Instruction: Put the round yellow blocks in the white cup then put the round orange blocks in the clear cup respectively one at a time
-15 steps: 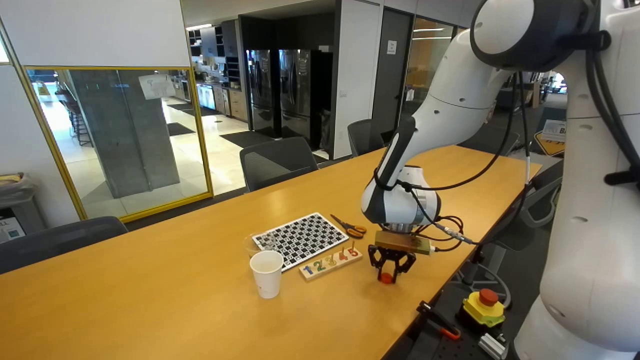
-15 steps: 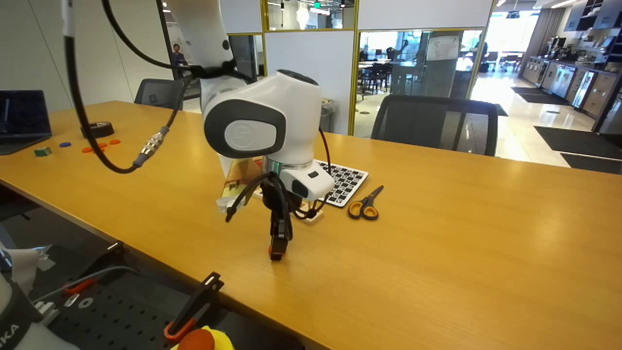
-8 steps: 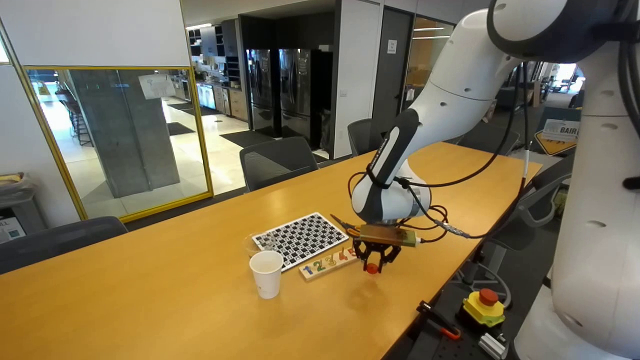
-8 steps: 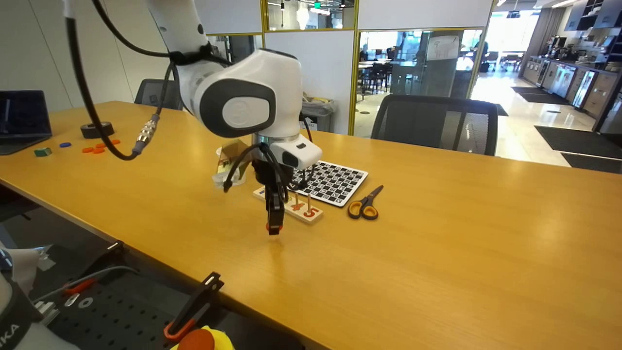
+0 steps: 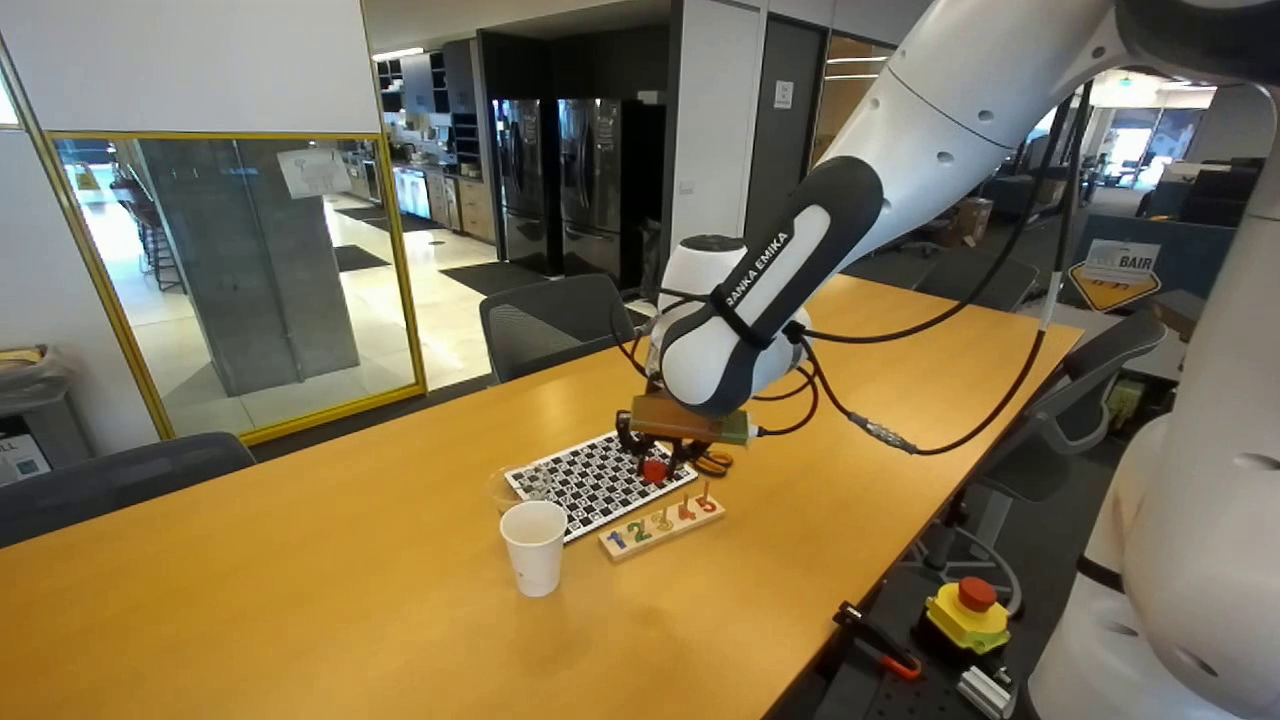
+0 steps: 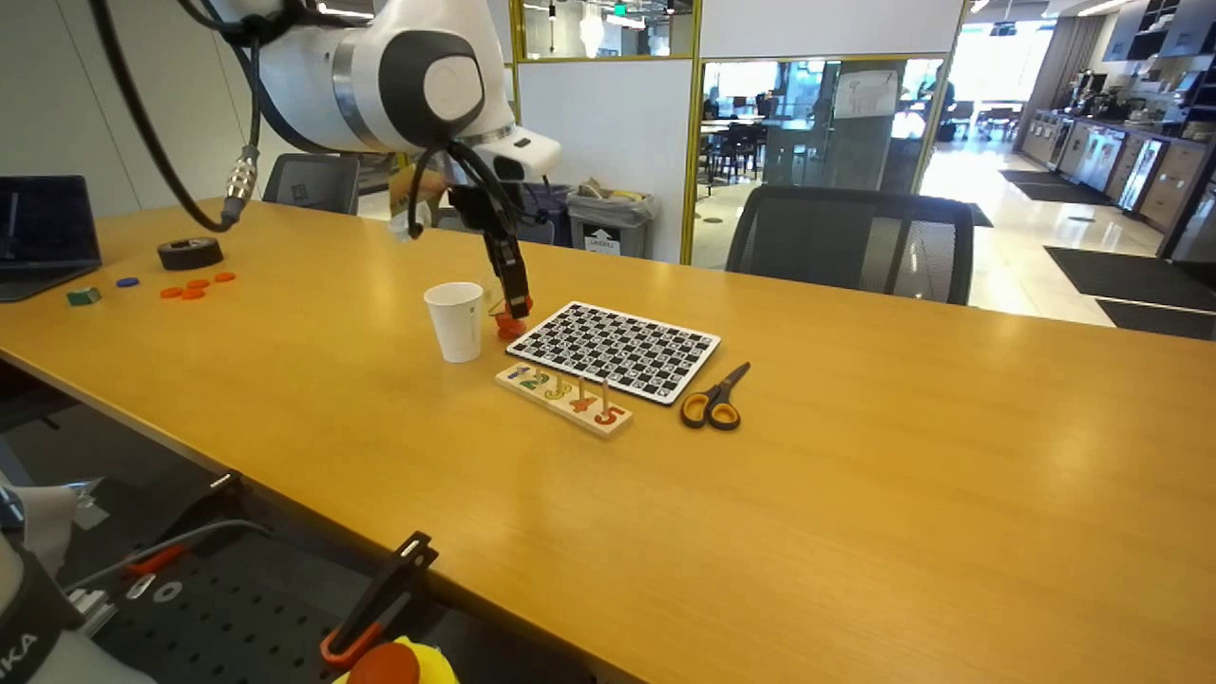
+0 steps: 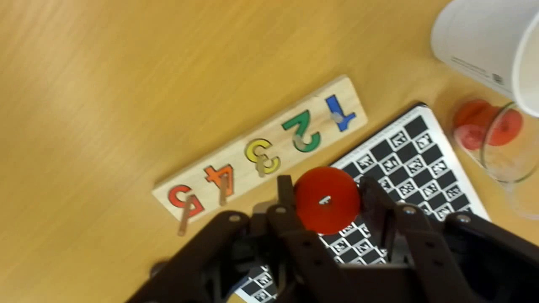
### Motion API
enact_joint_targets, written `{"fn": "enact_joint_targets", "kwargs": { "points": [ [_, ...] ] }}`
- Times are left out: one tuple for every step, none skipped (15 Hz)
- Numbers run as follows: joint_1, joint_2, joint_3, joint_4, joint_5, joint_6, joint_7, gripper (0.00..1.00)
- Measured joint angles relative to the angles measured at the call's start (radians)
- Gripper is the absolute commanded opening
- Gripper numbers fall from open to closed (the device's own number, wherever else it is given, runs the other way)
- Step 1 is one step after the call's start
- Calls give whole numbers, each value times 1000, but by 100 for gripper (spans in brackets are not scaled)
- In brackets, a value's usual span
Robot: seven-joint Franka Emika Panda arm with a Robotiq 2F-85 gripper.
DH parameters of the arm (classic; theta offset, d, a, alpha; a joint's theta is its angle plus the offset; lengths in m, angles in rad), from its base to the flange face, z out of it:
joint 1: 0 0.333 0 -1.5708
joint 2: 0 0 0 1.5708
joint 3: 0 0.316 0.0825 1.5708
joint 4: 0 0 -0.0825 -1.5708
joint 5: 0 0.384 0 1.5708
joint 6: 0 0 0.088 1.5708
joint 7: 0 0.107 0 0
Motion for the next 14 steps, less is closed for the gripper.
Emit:
{"fn": "enact_joint_targets", "kwargs": {
  "points": [
    [3,1,17,23,-34,0,33,18],
    [6,5,34,47,-67,1,65,18],
    [11,13,50,71,-94,1,91,18],
    [16,25,65,96,-109,1,106,18],
    [23,43,78,122,-115,1,112,18],
    [31,68,88,151,-116,0,113,18],
    [39,97,95,182,-116,0,113,18],
    [48,130,99,214,-116,0,113,18],
    [58,163,101,246,-115,-1,112,18],
    [67,196,102,279,-110,-2,108,18],
    [75,228,103,310,-102,-3,103,18],
    [82,257,103,340,-92,-4,94,18],
    [86,285,103,369,-80,-5,84,18],
    [90,310,103,396,-67,-9,73,18]
  ]
}}
